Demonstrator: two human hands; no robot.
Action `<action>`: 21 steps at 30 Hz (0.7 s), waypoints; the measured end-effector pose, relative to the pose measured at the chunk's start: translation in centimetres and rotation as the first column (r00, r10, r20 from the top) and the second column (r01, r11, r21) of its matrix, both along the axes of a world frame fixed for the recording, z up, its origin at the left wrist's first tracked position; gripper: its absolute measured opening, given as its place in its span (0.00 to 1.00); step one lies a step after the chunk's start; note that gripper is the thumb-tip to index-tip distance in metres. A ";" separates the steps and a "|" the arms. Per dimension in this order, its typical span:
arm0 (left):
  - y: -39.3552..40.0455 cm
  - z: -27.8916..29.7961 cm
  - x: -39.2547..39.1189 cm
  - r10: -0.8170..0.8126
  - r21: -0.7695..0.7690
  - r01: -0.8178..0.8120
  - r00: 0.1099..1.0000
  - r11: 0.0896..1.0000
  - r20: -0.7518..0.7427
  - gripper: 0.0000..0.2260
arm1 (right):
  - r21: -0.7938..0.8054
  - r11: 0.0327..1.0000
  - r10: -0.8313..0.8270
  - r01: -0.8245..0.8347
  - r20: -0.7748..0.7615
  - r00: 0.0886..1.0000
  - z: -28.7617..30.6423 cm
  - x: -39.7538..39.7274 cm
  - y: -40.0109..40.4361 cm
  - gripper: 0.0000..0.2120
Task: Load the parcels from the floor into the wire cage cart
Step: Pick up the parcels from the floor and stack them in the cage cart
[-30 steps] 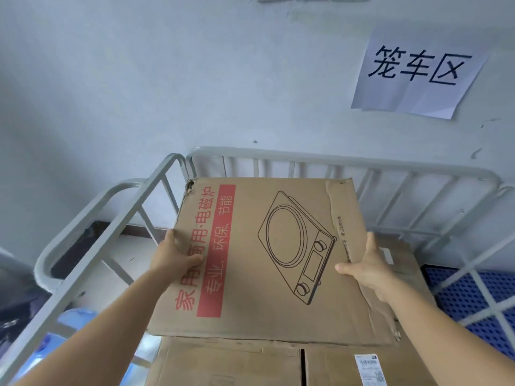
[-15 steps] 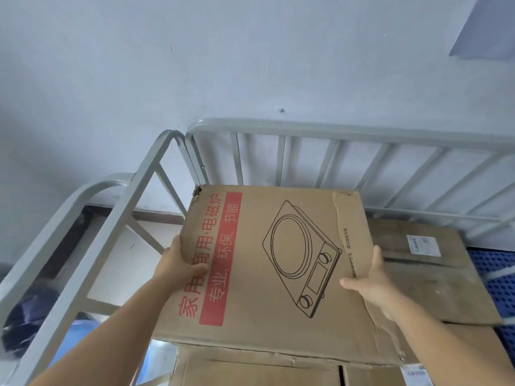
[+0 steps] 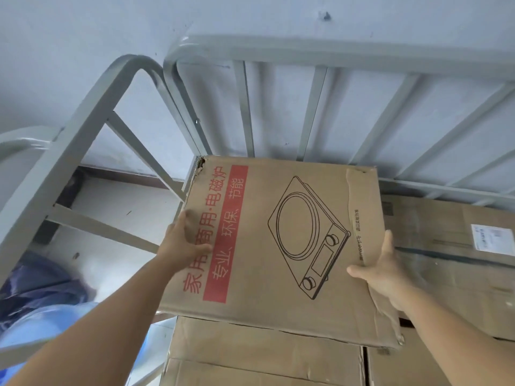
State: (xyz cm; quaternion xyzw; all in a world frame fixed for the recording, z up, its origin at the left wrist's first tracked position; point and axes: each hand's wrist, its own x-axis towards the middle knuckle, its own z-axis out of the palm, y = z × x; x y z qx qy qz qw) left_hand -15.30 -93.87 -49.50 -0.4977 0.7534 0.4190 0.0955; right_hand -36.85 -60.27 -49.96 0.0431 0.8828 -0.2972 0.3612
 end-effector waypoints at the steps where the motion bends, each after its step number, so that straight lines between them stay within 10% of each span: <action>1: -0.2 -0.7 -0.3 -0.003 -0.001 0.003 1.000 1.000 0.001 0.46 | -0.003 1.000 -0.006 0.006 -0.003 1.000 -0.7 -0.2 -0.3 0.63; 16: -0.5 -3.2 -2.1 -0.122 -0.186 0.155 0.977 0.970 0.176 0.42 | 0.062 0.998 -0.008 0.014 -0.088 0.996 -3.3 -0.4 -1.8 0.62; 21: 3.0 -0.5 -1.4 -0.230 -0.286 0.322 0.922 0.902 0.313 0.42 | 0.186 0.961 0.235 -0.206 -0.146 0.961 0.0 1.5 -1.9 0.55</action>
